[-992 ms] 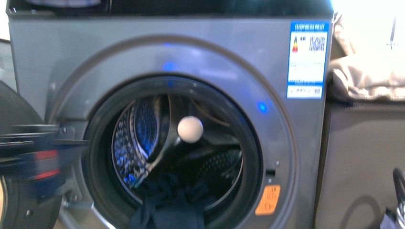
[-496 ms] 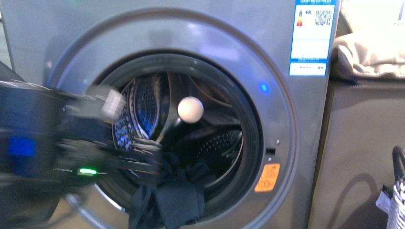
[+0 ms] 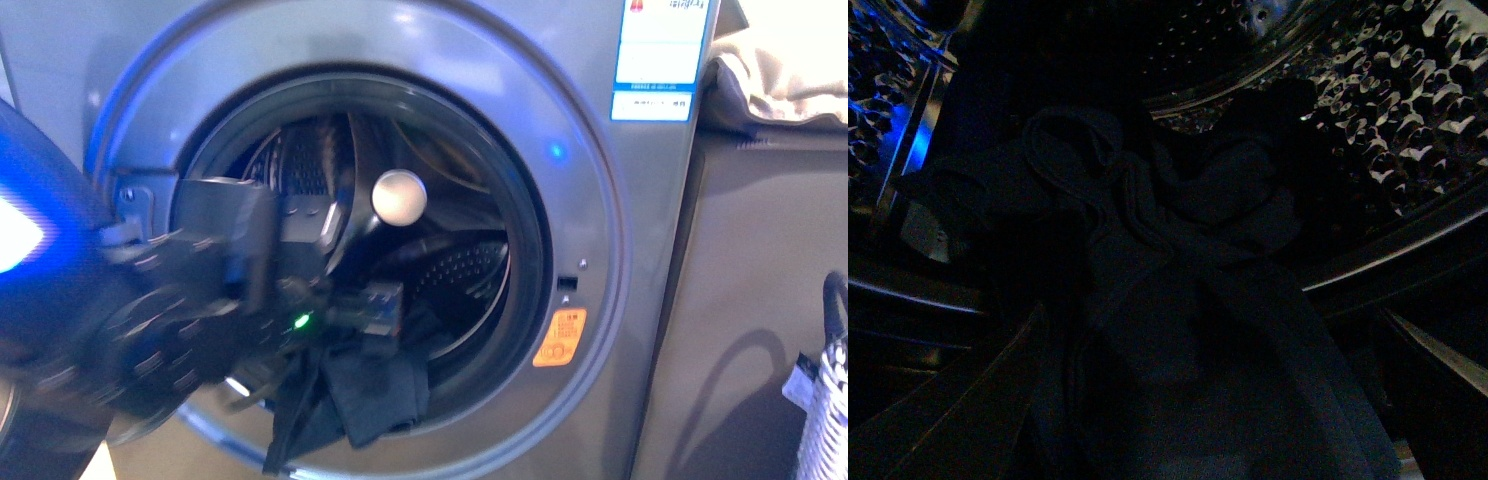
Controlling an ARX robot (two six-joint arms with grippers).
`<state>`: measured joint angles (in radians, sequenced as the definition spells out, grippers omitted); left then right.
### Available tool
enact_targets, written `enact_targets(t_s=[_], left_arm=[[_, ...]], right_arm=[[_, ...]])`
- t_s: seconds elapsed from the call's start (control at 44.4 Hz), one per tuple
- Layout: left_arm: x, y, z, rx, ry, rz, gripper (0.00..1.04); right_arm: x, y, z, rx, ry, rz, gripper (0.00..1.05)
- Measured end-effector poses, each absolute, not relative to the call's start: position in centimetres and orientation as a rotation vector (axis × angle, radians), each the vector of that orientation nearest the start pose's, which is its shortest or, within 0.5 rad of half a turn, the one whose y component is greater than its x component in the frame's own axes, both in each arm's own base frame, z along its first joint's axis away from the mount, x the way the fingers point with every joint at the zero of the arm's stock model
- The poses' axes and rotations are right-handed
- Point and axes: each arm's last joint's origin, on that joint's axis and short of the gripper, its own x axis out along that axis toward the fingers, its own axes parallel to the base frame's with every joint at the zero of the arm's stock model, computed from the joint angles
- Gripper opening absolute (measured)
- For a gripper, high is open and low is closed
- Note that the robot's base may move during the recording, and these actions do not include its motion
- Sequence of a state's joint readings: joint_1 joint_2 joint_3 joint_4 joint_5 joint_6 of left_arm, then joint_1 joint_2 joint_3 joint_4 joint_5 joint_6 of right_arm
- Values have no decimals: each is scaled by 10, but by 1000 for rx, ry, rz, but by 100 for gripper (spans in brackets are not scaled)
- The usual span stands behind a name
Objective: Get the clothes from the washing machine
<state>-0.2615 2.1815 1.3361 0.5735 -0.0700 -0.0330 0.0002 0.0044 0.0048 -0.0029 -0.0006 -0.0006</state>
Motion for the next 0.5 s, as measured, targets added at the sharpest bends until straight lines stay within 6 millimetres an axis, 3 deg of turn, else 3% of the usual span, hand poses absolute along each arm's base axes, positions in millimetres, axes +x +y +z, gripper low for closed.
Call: enact_targets(t_s=[0.158,0.316,0.496], left_arm=[[476,-121,141,-4,307,-166,98],[484,-119,130,-4,323,-156,98],[484,-112,95,33,443,-127,98]], right_arm=[[98,0,165,-1,2,1,97],[98,0,165,-1,2,1,97],[98,0,165,-1,2,1,97]])
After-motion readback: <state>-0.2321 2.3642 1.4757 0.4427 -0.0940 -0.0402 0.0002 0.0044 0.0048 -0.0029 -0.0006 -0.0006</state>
